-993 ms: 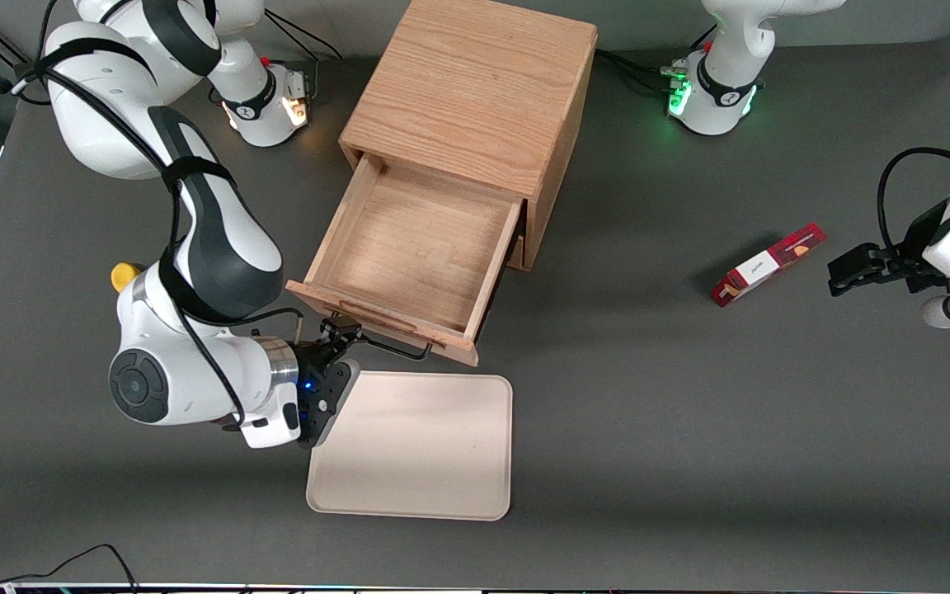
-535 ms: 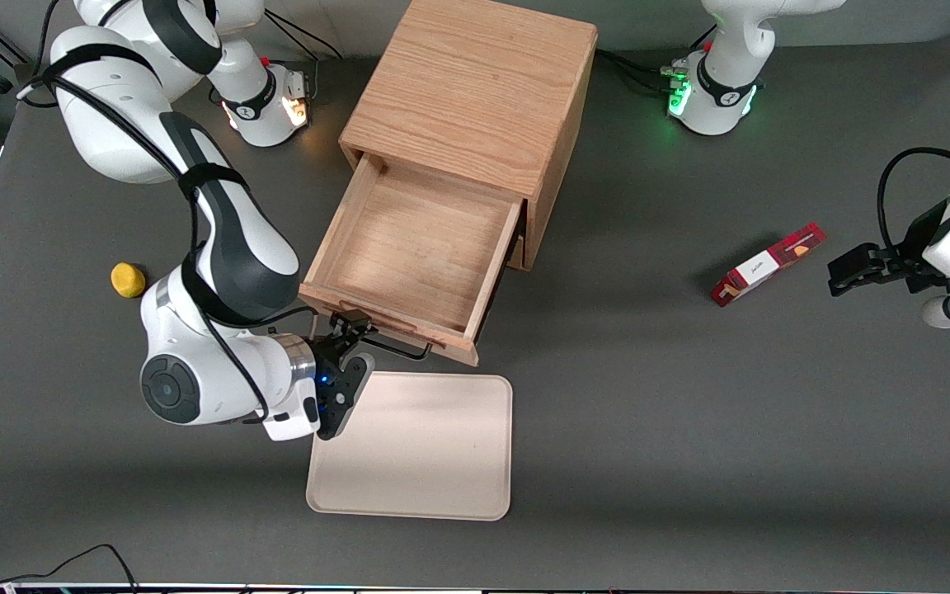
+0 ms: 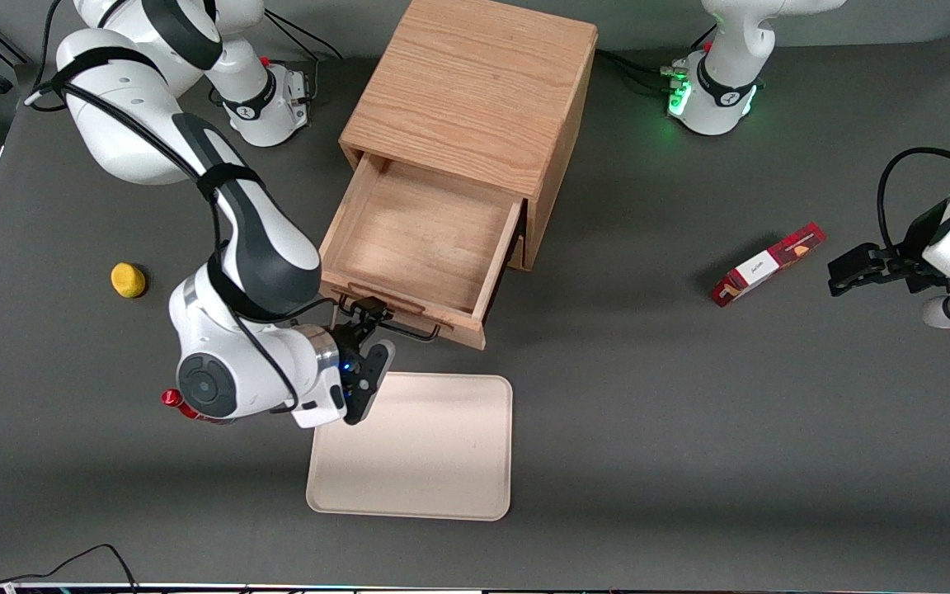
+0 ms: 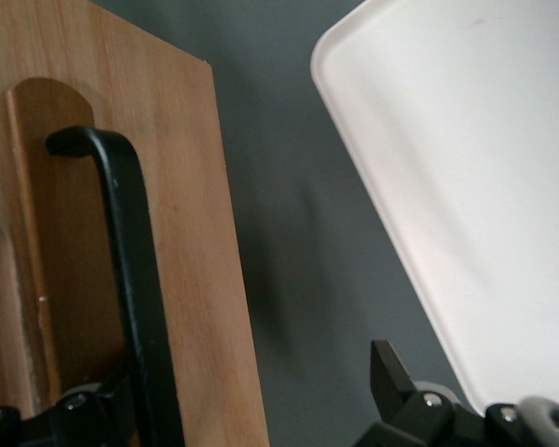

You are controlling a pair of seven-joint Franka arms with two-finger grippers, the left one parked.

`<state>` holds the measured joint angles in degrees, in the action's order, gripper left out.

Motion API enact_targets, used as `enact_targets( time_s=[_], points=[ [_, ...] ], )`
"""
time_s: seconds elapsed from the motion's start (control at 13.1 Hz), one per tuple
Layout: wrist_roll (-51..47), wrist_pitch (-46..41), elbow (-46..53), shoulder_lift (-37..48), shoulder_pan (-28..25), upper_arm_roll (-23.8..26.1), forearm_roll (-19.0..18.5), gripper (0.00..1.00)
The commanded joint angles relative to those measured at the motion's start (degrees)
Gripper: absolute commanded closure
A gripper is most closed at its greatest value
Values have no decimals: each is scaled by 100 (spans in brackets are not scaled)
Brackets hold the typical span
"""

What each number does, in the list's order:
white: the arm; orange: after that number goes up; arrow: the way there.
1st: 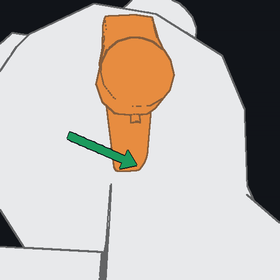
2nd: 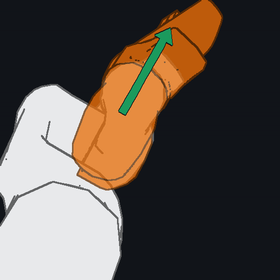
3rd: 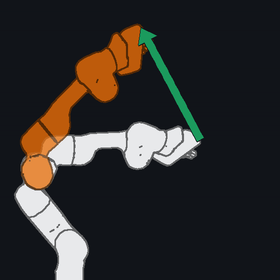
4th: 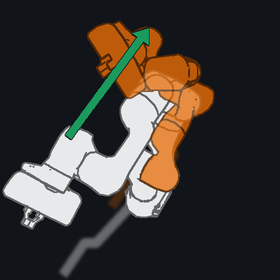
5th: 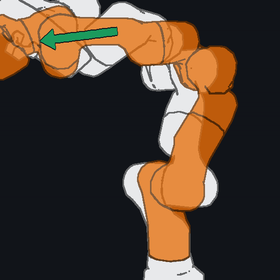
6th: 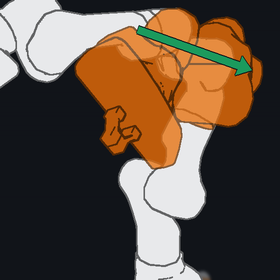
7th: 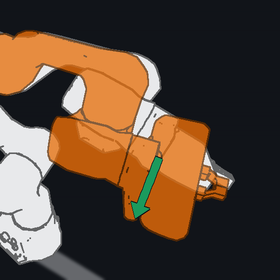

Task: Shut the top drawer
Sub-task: 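Push the drawer front with the right gripper into the wooden cabinet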

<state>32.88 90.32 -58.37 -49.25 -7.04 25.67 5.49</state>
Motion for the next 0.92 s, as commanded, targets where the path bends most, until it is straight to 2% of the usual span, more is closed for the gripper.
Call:
enact_targets(
  time_s=[0.0,0.38,0.84],
  points=[
    [-115,301,-866,564,80,174,58,0],
    [-124,767,-2001,1188,194,298,102,0],
    [-185,1031,-2618,1523,238,518,128,0]
  ],
)
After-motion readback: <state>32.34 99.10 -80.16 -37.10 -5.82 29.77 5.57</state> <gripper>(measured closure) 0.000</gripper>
